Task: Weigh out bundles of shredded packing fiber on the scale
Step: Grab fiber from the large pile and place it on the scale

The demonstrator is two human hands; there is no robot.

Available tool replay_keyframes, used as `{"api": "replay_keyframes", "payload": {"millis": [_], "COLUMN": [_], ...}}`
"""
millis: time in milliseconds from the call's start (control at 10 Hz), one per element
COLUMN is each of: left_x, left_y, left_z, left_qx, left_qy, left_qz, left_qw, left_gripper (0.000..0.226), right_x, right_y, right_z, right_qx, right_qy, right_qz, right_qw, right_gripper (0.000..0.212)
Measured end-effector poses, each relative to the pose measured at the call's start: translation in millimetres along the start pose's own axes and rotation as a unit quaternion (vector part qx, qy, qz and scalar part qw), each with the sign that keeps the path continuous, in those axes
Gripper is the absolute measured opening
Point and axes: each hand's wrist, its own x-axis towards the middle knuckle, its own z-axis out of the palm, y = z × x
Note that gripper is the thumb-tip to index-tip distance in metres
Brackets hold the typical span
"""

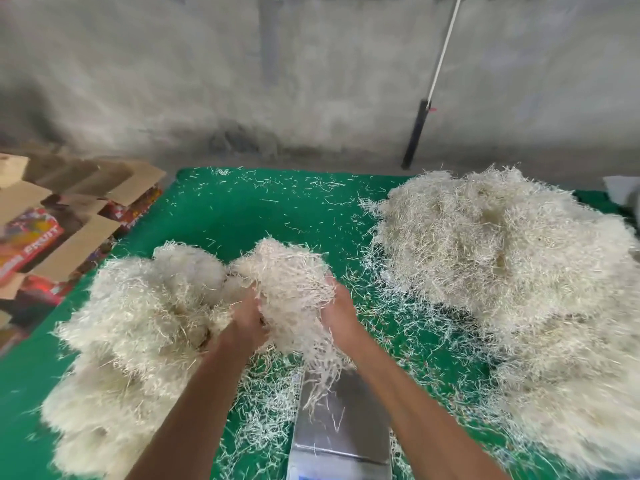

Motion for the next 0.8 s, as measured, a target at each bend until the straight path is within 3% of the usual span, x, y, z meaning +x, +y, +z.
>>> {"api": "replay_keyframes", "payload": {"millis": [200, 300, 500, 600, 700, 800], "left_x": [-17.6, -10.4, 22.2, 17.5, 18.3, 27.9], "left_y": [-38.4, -53.4, -108.1, -120.3, -126.7, -126.4], "left_z": [12.1, 14.5, 6.2, 8.9, -6.7, -31.8], "left_qx": [0.054, -0.034, 0.186, 0.233, 0.206, 0.105], "left_qy": [-0.083, -0.108, -0.098, -0.151, -0.237, -0.213], "left_qz": [-0.026, -0.081, -0.013, -0.014, -0.003, -0.125], "left_qw": [0.995, 0.99, 0.978, 0.96, 0.949, 0.963], "left_gripper": [0.048, 0.057, 0.071, 0.053, 0.074, 0.081], "right_x": [-38.2, -51.5, -87.0, -98.8, -100.1, -108.3], "right_y": [5.6, 18.4, 46.9, 59.2, 66.5, 69.8], "right_z": [-22.4, -47.1, -63.8, -50.8, -54.8, -76.0], "right_qx": [-0.069, -0.063, 0.066, -0.028, -0.01, 0.021], "right_qy": [-0.027, 0.05, -0.015, -0.034, 0.025, 0.018], "right_qz": [0.008, -0.016, -0.019, -0.011, 0.0, 0.012], "right_qw": [0.997, 0.997, 0.998, 0.999, 1.0, 1.0], "right_gripper": [0.061, 0.046, 0.068, 0.118, 0.1, 0.083]}}
